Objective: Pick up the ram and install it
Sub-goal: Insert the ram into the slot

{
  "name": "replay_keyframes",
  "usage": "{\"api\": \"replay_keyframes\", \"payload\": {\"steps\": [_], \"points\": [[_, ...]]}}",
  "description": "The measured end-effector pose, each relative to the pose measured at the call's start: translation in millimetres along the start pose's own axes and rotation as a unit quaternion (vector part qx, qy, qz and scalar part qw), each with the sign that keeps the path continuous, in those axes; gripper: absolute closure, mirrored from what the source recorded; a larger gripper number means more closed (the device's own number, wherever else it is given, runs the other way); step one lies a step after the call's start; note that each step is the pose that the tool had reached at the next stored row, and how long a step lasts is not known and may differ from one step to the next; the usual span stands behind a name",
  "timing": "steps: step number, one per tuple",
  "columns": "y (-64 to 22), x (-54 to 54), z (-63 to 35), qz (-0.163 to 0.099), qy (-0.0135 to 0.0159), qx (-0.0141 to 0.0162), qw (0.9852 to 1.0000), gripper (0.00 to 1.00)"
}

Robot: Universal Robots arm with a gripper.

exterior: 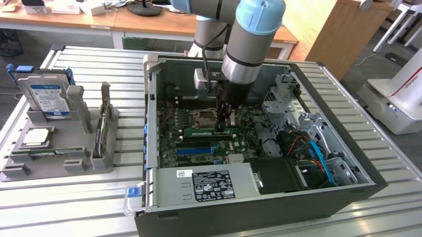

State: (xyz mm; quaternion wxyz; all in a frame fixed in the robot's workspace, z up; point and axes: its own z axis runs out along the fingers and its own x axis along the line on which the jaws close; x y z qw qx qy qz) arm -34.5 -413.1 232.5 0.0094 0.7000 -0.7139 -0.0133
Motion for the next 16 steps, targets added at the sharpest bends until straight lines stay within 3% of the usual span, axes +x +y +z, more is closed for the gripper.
{"api": "replay_keyframes", "payload": {"steps": [13, 16], "points": [[-0.2, 0.1, 1.4, 0.0, 0.0, -0.0001, 1.0, 0.88], [-0.7, 0.0, 1.4, 0.0, 0.0, -0.0012, 1.0, 0.88]]}}
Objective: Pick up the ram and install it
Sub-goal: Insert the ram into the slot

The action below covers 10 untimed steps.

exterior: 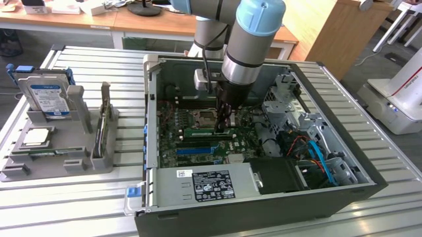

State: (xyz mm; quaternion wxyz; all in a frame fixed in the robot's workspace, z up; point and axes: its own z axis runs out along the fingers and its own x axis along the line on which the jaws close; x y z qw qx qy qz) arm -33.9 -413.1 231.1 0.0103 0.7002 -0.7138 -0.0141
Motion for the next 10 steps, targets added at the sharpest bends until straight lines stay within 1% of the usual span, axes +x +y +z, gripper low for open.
{"api": "replay_keyframes", "payload": {"steps": [5, 10], "points": [[-0.1, 0.0, 0.0, 0.0, 0.0, -0.0012, 1.0, 0.88], [-0.1, 0.0, -0.2, 0.0, 0.0001, -0.0013, 1.0, 0.88]]}}
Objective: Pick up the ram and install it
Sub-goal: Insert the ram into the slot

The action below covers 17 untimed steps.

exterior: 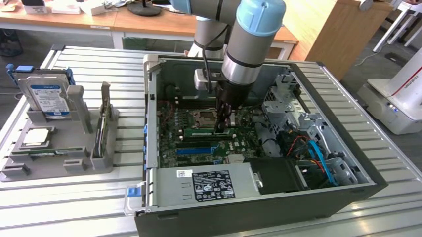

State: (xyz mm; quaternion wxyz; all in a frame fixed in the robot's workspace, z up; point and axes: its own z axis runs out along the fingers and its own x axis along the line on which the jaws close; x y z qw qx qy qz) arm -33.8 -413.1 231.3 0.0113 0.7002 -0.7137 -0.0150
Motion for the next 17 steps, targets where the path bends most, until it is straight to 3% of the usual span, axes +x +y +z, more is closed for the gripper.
{"api": "replay_keyframes", "payload": {"steps": [17], "points": [[0.0, 0.0, -0.4, -0.005, 0.0002, 0.0, 1.0, 0.88]]}}
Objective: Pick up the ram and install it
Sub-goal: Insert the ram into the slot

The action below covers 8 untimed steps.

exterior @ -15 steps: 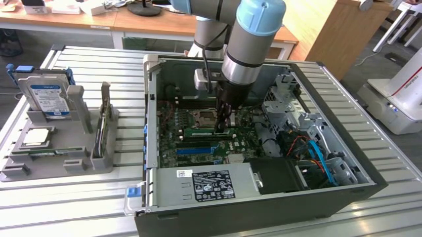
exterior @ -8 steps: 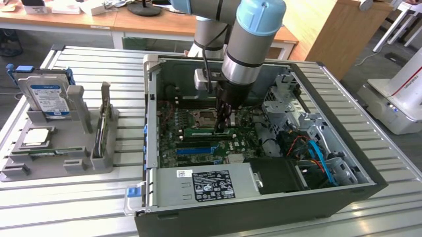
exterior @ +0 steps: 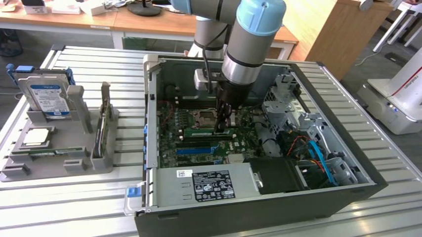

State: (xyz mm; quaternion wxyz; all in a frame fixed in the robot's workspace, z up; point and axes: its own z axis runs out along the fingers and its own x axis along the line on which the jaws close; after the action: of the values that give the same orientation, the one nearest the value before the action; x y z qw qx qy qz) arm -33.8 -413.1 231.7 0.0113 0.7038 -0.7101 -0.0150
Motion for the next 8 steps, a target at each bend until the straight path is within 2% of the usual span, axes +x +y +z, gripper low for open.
{"api": "replay_keyframes", "payload": {"steps": [8], "points": [[-0.1, 0.0, 0.4, -0.002, 0.0, 0.0, 1.0, 0.88]]}}
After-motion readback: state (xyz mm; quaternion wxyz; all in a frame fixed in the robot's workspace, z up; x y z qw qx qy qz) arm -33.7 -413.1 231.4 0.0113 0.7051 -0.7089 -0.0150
